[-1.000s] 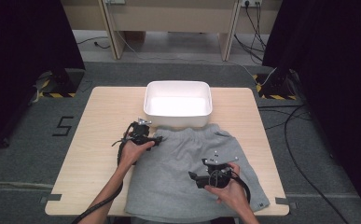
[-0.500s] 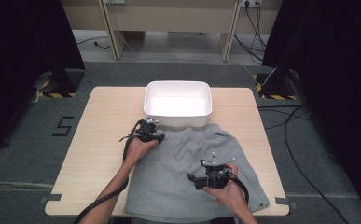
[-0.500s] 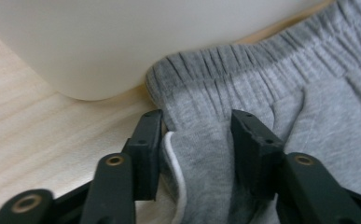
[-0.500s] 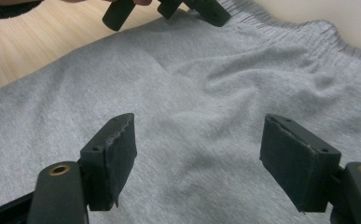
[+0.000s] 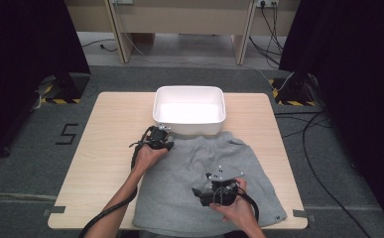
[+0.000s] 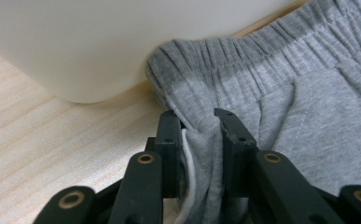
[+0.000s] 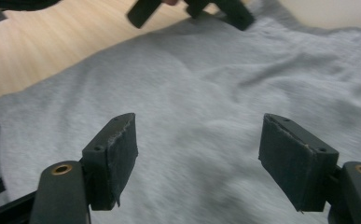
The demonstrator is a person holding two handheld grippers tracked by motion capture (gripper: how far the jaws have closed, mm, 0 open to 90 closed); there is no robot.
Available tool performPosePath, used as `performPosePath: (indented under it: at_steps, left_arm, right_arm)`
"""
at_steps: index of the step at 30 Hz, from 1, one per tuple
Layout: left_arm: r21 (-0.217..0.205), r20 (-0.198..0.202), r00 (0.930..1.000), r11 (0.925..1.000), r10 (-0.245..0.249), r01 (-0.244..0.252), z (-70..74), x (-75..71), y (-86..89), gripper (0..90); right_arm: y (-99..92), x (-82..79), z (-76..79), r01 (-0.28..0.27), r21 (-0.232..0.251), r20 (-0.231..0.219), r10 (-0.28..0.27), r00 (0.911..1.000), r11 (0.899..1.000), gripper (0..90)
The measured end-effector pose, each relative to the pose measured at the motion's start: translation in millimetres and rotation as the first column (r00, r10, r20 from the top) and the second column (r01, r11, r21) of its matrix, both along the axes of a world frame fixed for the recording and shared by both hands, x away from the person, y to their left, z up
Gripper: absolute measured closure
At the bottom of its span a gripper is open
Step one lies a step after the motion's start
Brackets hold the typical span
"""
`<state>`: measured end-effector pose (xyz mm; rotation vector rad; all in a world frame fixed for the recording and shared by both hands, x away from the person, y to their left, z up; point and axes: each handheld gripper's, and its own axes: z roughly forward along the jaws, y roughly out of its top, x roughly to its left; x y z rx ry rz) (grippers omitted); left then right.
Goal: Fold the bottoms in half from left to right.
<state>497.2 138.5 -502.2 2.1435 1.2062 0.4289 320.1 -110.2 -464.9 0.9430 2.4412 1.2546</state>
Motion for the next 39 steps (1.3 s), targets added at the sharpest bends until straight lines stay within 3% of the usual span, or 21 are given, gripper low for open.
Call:
performPosePath:
  at_steps: [5,11,17,25,27,29,39]
  left_arm:
    - [0.022,-0.002,0.9999,0.9997,-0.012,0.013,1.3,0.5,-2.0,74.0]
    - [0.061,-0.024,0.9995,0.9979,-0.019,0.021,4.7,3.3,-6.4,74.6]
    - [0.036,-0.048,0.9981,0.9985,-0.039,0.041,5.1,7.3,-1.6,74.6]
    - [0.034,-0.060,0.9969,0.9980,-0.052,0.054,5.6,9.2,-0.5,74.7]
    - [0.029,-0.057,0.9969,0.9980,-0.055,0.056,5.2,9.0,0.0,74.6]
    - [0.026,-0.055,0.9969,0.9980,-0.056,0.058,4.9,8.8,0.5,74.6]
    - [0.034,-0.063,0.9966,0.9978,-0.054,0.056,5.8,9.7,-0.4,74.6]
  right_arm:
    - [23.0,-12.6,-1.9,-0.054,0.002,0.006,0.054,0.9985,0.999,29.3]
    - [65.9,-29.2,-0.9,-0.116,-0.005,0.017,0.116,0.9931,0.993,29.9]
    - [105.9,-44.3,-8.7,-0.172,-0.027,0.004,0.172,0.9850,0.985,30.4]
    - [147.9,-60.1,-26.0,-0.280,-0.069,-0.018,0.280,0.9599,0.957,33.2]
    - [155.5,-60.5,-30.2,-0.316,-0.075,-0.008,0.316,0.9487,0.946,35.3]
    - [161.5,-63.4,-34.3,-0.314,-0.070,-0.036,0.312,0.9493,0.947,36.6]
    - [177.5,-65.0,-48.6,-0.346,-0.095,-0.038,0.344,0.9384,0.934,43.3]
